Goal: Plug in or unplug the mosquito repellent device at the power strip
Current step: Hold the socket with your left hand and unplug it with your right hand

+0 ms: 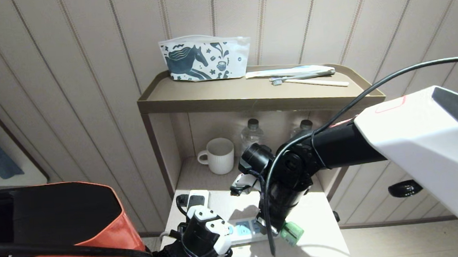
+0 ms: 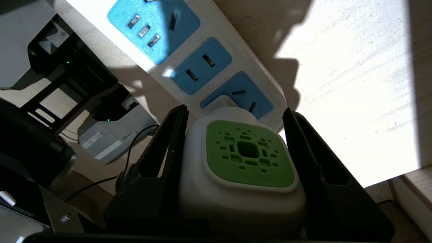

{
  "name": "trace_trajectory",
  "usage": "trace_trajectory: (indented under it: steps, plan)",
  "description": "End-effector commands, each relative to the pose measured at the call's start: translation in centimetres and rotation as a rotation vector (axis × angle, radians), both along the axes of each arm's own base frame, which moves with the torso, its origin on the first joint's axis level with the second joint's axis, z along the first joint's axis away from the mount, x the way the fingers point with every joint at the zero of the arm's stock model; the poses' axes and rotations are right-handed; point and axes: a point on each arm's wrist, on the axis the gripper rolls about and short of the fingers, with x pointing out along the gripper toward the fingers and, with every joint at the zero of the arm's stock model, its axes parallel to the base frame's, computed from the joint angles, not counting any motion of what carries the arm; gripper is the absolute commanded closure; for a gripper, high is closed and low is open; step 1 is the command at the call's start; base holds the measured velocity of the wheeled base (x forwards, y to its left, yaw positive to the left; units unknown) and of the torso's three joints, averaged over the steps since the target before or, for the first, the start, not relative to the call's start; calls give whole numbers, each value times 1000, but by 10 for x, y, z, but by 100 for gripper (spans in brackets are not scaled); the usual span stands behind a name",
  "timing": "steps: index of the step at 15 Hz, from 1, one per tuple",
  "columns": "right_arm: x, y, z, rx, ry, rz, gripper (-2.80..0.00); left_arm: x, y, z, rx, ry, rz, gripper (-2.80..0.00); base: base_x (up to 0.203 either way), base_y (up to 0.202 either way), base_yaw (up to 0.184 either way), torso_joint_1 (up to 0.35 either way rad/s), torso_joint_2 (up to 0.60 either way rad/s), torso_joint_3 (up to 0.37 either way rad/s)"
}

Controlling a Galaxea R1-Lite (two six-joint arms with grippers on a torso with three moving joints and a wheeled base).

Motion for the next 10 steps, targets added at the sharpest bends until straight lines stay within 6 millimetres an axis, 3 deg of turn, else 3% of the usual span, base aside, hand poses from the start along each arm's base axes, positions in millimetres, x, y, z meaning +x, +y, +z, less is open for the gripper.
trace_trajectory:
  steps: [1,10]
  plan:
    - [1,1,-4,-8,9,2,0,2,-3,-10,12,12,4,0,0,0,0,0,0,0]
    - [1,1,-3,-7,5,1,0,-3,-17,-30,4,20,-30,0,0,0,0,0,0,0]
